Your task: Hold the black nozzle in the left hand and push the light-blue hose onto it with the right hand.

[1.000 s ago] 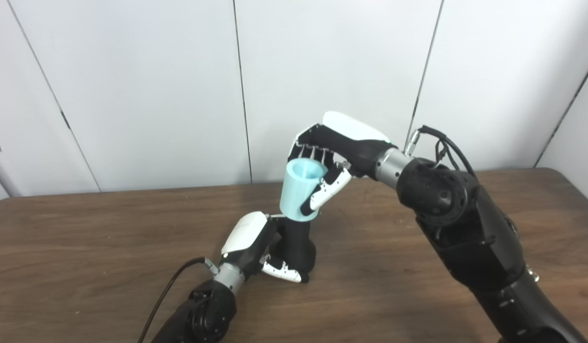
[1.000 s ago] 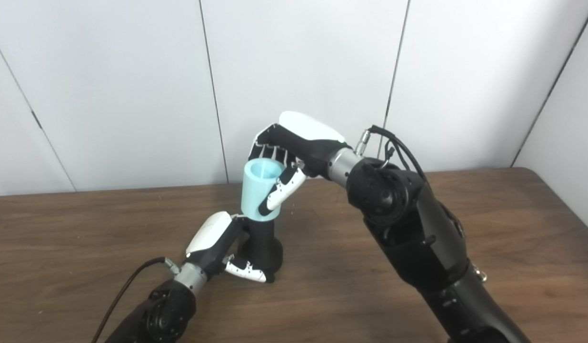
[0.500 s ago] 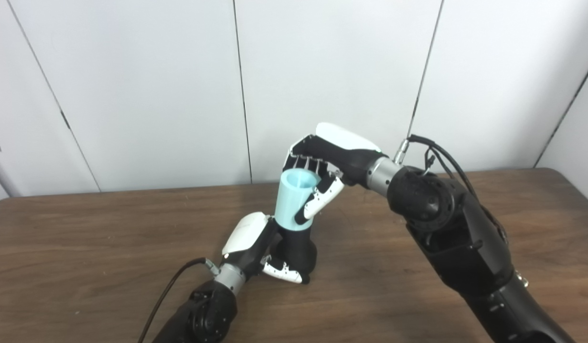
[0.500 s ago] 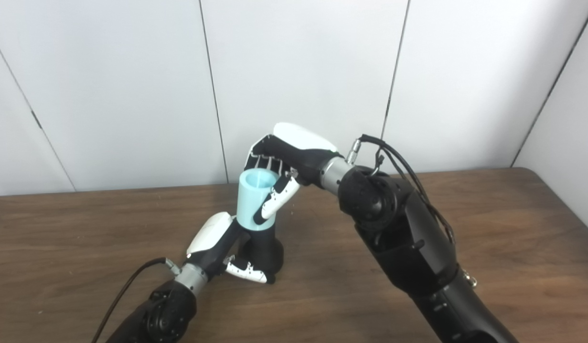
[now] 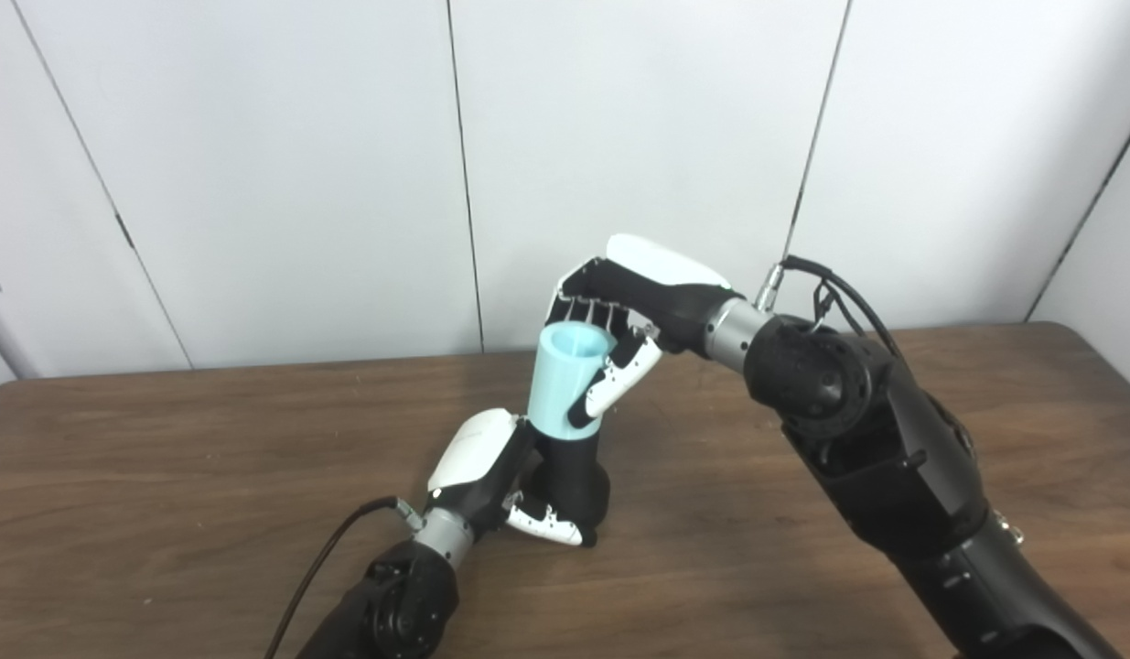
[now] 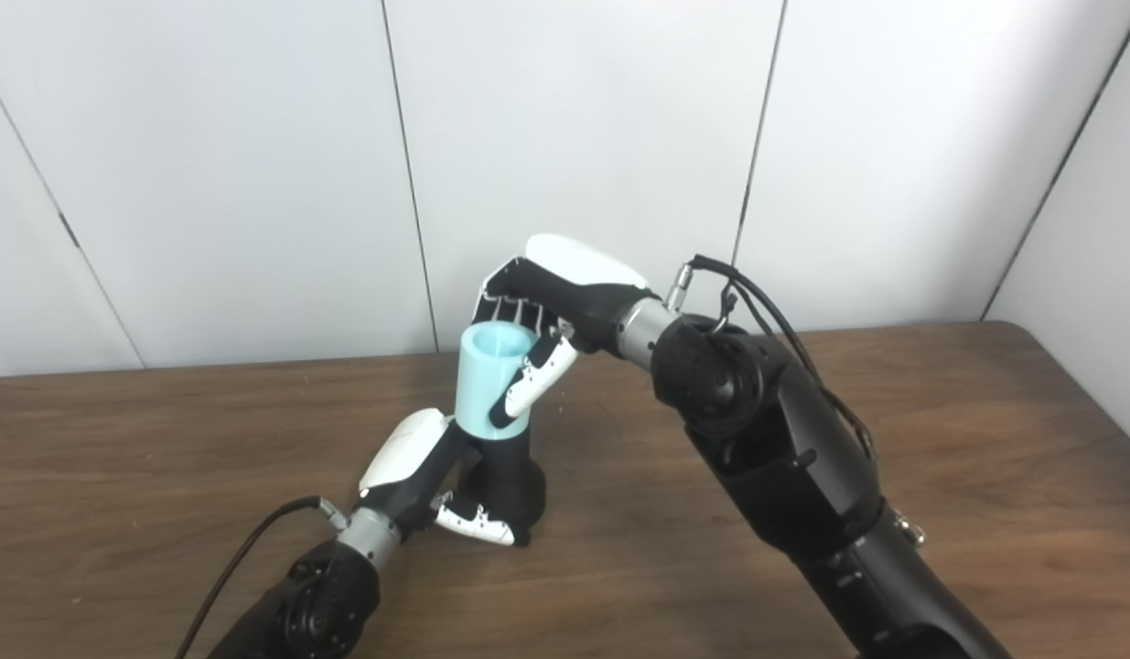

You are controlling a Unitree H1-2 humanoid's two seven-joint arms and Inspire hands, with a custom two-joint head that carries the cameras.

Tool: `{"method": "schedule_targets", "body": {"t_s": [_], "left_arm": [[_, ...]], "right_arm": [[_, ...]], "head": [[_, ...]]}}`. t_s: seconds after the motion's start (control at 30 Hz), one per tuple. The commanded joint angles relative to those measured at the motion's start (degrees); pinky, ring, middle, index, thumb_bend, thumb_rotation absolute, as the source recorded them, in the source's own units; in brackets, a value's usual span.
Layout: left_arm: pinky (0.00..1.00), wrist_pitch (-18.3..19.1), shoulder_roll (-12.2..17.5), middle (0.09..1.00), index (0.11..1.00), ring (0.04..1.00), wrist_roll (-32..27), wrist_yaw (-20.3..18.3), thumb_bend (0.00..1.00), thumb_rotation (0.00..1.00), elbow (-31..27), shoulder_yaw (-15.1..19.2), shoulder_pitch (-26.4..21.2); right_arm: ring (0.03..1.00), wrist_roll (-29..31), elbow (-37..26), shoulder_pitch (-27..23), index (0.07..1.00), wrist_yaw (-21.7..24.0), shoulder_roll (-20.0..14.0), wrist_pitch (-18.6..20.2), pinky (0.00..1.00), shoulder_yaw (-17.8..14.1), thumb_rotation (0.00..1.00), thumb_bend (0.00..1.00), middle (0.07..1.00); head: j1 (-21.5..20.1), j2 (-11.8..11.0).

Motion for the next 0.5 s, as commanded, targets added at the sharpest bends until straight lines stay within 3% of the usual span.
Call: {"method": "schedule_targets", "body": {"t_s": [0.0, 0.47], "left_arm": [[0.87, 0.49, 0.12, 0.475, 0.49, 0.594, 0.8, -4.93, 0.52, 0.0, 0.98, -2.17, 2.76], [0.88, 0.77, 0.44, 0.473, 0.491, 0.594, 0.6, -5.41, 0.52, 0.0, 0.72, -2.02, 2.82]], "right_arm": [[0.441, -0.91, -0.24, -2.91, 0.484, -0.48, -1.84, -0.66, 0.38, -0.49, 0.0, 0.52, 0.492], [0.449, -2.57, 0.63, -4.41, 0.482, -0.72, -5.02, -2.82, 0.39, 0.55, 0.0, 0.52, 0.484]], "head": [[-0.05, 0.07], [-0.35, 0.61]]}}
